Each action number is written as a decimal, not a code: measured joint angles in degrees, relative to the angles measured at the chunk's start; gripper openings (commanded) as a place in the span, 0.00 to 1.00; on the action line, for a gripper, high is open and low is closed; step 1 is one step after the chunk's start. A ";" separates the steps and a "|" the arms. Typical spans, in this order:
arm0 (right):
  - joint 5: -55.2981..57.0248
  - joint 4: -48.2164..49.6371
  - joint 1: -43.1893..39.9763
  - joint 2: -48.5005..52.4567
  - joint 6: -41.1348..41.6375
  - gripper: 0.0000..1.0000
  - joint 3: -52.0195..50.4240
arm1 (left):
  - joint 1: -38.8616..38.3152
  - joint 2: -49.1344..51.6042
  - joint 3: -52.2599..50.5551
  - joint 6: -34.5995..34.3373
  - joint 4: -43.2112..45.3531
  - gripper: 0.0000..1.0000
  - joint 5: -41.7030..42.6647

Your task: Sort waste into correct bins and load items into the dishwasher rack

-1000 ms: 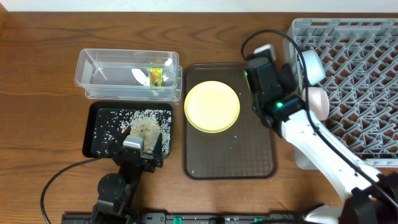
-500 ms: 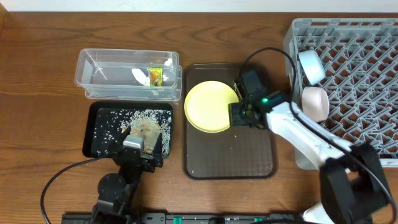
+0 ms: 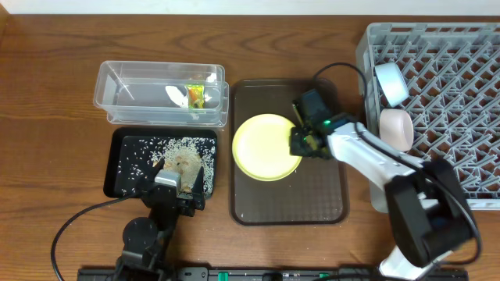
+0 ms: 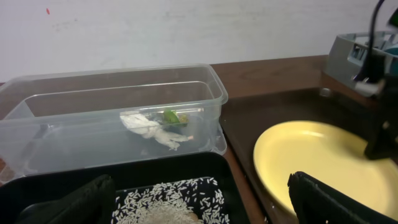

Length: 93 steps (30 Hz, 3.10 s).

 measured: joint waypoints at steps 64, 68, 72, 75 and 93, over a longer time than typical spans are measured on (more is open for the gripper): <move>27.98 -2.73 -9.29 -44.26 -32.44 0.99 -0.31 | 0.00 0.00 0.00 0.00 0.00 0.91 0.00; 15.85 -4.02 -6.12 -52.57 -30.40 0.99 -0.31 | 0.00 0.00 0.00 0.00 0.00 0.91 0.00; 3.21 -5.79 -5.11 -58.69 -29.44 0.99 -0.31 | 0.00 0.00 0.00 0.00 0.02 0.91 0.00; -4.98 -6.43 -4.96 -62.18 -29.18 0.99 -0.28 | 0.00 0.00 0.00 0.00 0.02 0.91 0.00; -9.40 -11.26 -8.41 -71.23 -30.42 0.99 -9.03 | 0.00 0.00 0.00 0.00 0.02 0.90 0.00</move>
